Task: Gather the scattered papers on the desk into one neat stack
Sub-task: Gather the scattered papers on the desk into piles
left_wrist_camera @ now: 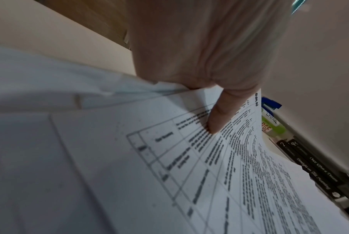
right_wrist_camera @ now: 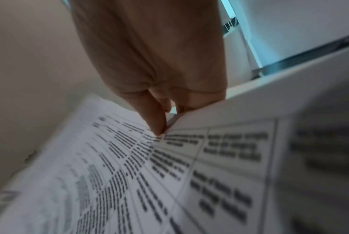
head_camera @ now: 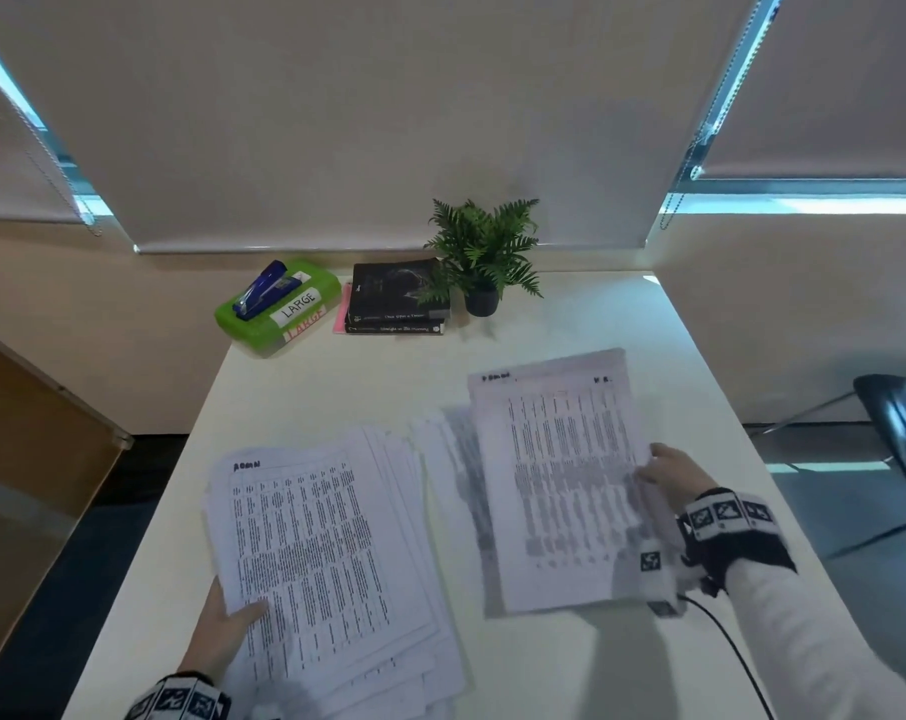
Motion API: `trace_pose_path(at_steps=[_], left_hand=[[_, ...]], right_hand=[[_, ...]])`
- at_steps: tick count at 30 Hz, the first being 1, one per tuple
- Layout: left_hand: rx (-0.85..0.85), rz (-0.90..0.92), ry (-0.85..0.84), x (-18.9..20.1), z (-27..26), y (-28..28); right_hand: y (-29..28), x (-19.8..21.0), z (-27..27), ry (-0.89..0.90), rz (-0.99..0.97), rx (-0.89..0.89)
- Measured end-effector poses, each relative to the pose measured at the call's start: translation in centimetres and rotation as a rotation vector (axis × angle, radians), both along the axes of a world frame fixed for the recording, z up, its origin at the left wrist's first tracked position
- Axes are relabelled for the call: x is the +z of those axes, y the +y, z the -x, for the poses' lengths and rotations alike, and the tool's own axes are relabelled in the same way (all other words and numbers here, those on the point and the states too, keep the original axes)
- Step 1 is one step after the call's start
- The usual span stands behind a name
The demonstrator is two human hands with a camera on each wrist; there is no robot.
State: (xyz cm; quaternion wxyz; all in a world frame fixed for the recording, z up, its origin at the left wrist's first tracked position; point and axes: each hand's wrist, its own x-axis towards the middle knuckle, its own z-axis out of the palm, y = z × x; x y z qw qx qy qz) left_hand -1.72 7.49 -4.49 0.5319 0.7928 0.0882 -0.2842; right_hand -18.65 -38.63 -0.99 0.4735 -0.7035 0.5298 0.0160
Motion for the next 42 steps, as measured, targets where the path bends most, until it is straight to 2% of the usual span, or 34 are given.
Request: trace_pose_path(at_steps=[1, 3, 4, 5, 6, 8, 9, 11, 16, 19, 21, 23, 26, 29, 32, 34, 36, 38, 40, 42], left_hand=[[0.007, -0.01, 0.006, -0.3, -0.1, 0.2], [0.013, -0.033, 0.015, -0.6, -0.2, 0.4], [0.012, -0.038, 0.017, -0.9, -0.3, 0.5], [0.008, -0.031, 0.02, -1.2, -0.5, 0.6], [0.002, -0.028, 0.023, -1.4, -0.5, 0.7], [-0.006, -0.035, 0.026, -1.5, -0.5, 0.7], [-0.005, -0.035, 0.028, -1.5, -0.5, 0.7], [-0.002, -0.039, 0.024, -1.6, -0.4, 0.7], [-0.008, -0.035, 0.027, -1.9, -0.6, 1.0], [-0.002, -0.014, 0.028, -1.5, -0.4, 0.7], [-0.01, -0.018, 0.024, -1.2, -0.3, 0.2], [-0.031, -0.034, 0.016, -1.5, 0.0, -0.6], [-0.065, -0.038, 0.014, -1.7, 0.6, -2.0], [-0.098, -0.024, 0.019, -1.2, 0.9, -3.8], [-0.044, 0.003, 0.111, -0.5, 0.8, -4.9], [-0.001, 0.078, 0.178, -0.8, 0.3, -5.0], [0.004, 0.165, 0.202, -0.4, 0.0, -5.1], [-0.01, 0.196, 0.226, -0.1, -0.3, -5.4], [-0.066, 0.193, 0.24, 0.1, -0.6, -5.8], [-0.11, 0.065, 0.187, -0.1, -0.7, -6.2]], right_hand=[[0.7, 0.3, -1.0, 0.072, 0.04, 0.082], [1.3, -1.7, -2.6, 0.296, 0.193, 0.404], [1.5, -3.1, -3.9, 0.262, 0.236, 0.47], [2.1, -3.8, -4.9, 0.205, 0.211, 0.471], [3.0, -4.2, -5.8, 0.07, 0.248, 0.433], [5.0, -5.0, -7.3, 0.167, 0.324, 0.325], [6.2, -4.9, -7.8, 0.261, 0.257, 0.306], [7.7, -4.6, -8.9, 0.301, 0.235, 0.326], [7.3, -4.0, -9.3, 0.28, 0.093, 0.271], [7.0, -3.0, -7.5, 0.295, 0.079, 0.378], [7.1, -1.1, -6.2, 0.202, 0.165, 0.383], [7.4, 1.6, -5.1, 0.083, 0.358, 0.337], [7.3, 5.7, -4.1, -0.17, 0.504, 0.176], [6.6, 7.3, -4.2, -0.423, 0.3, 0.028], [7.9, 6.2, -5.5, -0.513, -0.048, 0.034], [10.0, 4.0, -6.8, -0.456, -0.21, 0.111], [12.5, 0.9, -8.0, -0.36, -0.264, 0.218], [14.8, -2.2, -8.9, -0.139, -0.08, 0.346], [17.1, -4.4, -9.1, 0.147, 0.229, 0.459], [19.4, -4.9, -8.5, 0.26, 0.375, 0.56]])
